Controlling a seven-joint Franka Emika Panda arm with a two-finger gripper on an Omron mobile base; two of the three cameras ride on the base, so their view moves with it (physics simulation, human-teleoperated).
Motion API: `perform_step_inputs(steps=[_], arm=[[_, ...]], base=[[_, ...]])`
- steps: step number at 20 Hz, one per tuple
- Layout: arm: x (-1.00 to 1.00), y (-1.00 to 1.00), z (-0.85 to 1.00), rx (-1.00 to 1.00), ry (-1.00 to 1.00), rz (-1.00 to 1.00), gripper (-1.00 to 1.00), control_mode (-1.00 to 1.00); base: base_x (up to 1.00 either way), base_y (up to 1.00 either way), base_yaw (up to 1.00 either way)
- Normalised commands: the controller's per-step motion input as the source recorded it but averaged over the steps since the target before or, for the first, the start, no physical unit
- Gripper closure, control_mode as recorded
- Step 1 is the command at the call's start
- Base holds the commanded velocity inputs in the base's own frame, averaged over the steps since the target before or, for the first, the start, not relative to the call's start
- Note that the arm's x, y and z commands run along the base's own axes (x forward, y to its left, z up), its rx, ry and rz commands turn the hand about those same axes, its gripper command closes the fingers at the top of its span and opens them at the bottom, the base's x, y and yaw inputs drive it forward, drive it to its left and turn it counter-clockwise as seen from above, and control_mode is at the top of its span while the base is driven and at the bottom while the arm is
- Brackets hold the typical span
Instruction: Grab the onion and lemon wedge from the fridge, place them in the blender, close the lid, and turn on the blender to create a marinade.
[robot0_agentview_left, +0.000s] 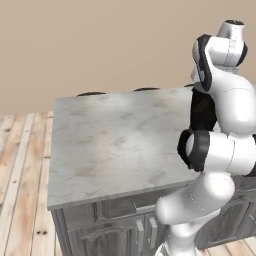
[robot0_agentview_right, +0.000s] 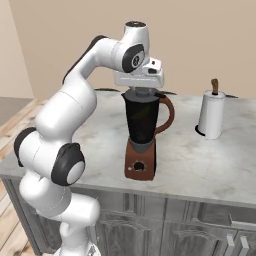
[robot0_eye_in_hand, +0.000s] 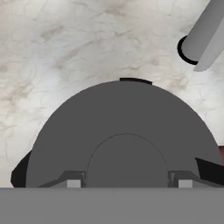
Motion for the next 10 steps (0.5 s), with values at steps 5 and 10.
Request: perform_step_inputs(steps=[5,10], arm=[[-0.05,0.09,-0.19,0.00,0.00,0.00,1.00,-1.00],[0.00,0.00,0.00,0.00,0.00,0.00,1.00,-1.00]], base=[[0.00,0.00,0.00],[0.00,0.00,0.00]])
